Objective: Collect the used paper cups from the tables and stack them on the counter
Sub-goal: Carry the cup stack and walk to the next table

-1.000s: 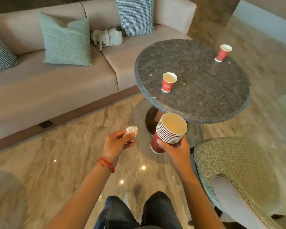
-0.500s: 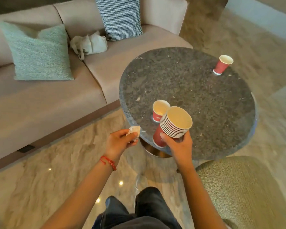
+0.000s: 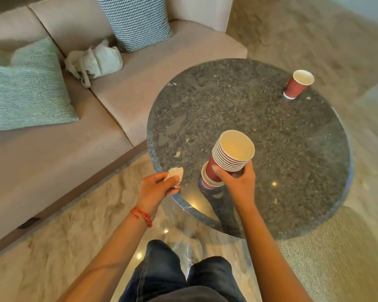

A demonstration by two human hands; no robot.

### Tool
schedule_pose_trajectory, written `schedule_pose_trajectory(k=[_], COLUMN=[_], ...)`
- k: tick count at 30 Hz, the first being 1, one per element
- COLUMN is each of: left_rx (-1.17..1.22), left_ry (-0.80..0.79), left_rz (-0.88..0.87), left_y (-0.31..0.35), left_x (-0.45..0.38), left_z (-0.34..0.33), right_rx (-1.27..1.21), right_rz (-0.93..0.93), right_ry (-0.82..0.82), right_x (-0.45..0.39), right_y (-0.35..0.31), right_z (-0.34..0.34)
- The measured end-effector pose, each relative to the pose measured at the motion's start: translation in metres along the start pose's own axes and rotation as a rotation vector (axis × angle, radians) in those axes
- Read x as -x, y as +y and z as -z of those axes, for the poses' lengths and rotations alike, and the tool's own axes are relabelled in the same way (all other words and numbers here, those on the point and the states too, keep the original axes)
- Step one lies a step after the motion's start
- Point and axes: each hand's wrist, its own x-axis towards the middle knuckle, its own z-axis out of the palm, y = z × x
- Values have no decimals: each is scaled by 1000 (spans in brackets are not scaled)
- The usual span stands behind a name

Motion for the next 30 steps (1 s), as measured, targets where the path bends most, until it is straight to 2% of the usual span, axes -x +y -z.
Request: schedule_pose_trajectory(k=[8,16,22,30], left_rx=[-32,-89,-109,-129], left_ry=[-46,-115,-148,-231], left_rz=[52,79,93,95], left_y=[9,7,6,5], left_x=[-34,-47,-52,-54], left_z=[5,2,5,3], right_rx=[109,62,117,29], right_rz=[-54,-123,-149,-167], right_ry=[-36,4,103,186], right_x=[2,16,20,32], right_y=[23,48,54,53], right_z=[-13,-18,-28,-31])
